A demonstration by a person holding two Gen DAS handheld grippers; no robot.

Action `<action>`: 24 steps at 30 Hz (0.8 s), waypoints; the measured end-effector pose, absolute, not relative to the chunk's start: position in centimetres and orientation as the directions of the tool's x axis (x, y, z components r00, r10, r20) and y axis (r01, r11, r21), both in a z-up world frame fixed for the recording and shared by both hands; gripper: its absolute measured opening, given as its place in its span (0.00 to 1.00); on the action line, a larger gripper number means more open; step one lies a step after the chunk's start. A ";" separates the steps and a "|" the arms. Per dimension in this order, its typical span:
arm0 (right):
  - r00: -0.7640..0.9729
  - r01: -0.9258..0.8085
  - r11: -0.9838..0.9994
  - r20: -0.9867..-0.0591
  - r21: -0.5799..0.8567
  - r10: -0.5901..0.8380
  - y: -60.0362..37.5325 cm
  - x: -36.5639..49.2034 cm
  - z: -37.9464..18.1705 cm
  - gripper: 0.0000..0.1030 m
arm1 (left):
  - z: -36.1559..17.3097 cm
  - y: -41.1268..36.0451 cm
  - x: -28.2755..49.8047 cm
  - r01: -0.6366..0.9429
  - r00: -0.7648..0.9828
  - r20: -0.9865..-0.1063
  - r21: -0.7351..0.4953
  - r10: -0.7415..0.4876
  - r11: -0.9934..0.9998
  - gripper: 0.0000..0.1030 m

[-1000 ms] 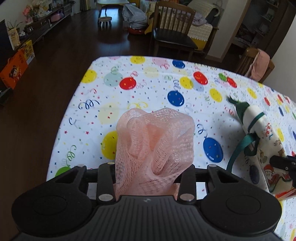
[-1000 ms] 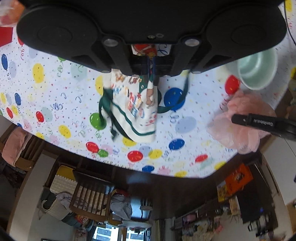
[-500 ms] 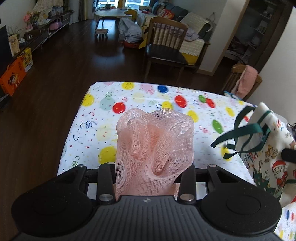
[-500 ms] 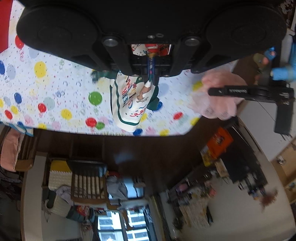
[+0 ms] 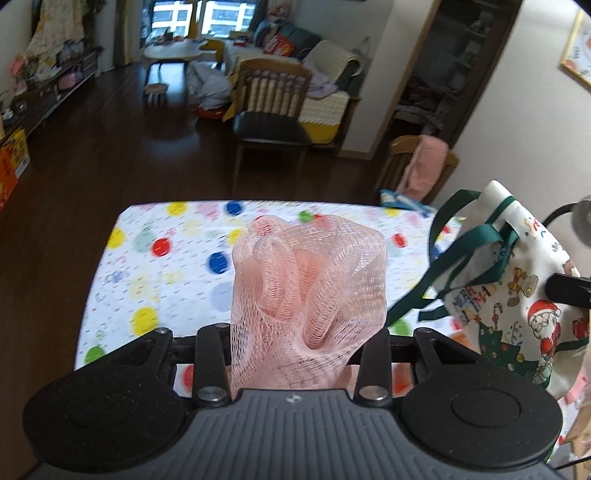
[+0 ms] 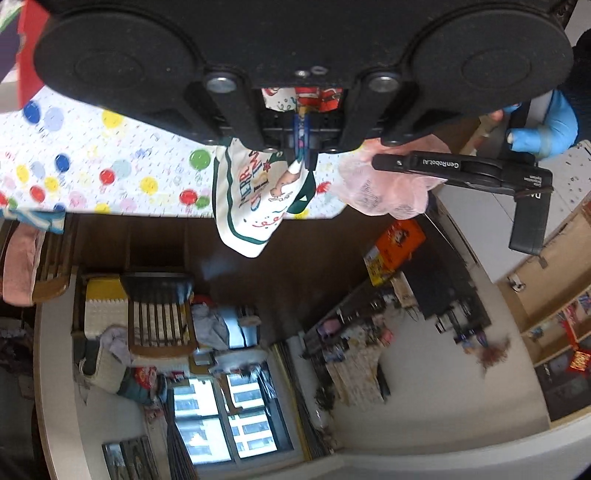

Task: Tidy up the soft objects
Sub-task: 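Lift the Christmas bag with the right tool while the left tool lifts the bath puff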

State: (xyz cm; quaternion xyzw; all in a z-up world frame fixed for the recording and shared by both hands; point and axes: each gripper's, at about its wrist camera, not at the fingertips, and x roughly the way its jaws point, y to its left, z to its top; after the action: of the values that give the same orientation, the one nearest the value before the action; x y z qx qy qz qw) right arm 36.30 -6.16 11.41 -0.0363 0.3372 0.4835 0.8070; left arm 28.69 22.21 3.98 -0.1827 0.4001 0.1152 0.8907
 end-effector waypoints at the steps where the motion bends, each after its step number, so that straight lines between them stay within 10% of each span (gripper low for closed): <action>1: 0.308 -0.809 0.525 -0.569 0.265 0.762 -7.0 36.4 12.0 0.01 | 4.6 21.4 28.9 -0.341 0.660 -0.749 -0.236 0.053 0.910 0.37; 24: 0.483 -0.705 0.672 -0.540 0.226 0.689 -29.1 44.3 13.4 0.01 | 9.0 -3.5 40.1 -0.042 0.687 -0.708 -0.259 -0.160 0.965 0.37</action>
State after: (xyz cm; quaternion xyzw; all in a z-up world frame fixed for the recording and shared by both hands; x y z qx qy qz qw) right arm 44.31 -29.09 13.38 -0.0132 0.3074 0.4048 0.8611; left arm 40.09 -3.48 9.03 -0.1282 0.3940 -0.0322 0.9095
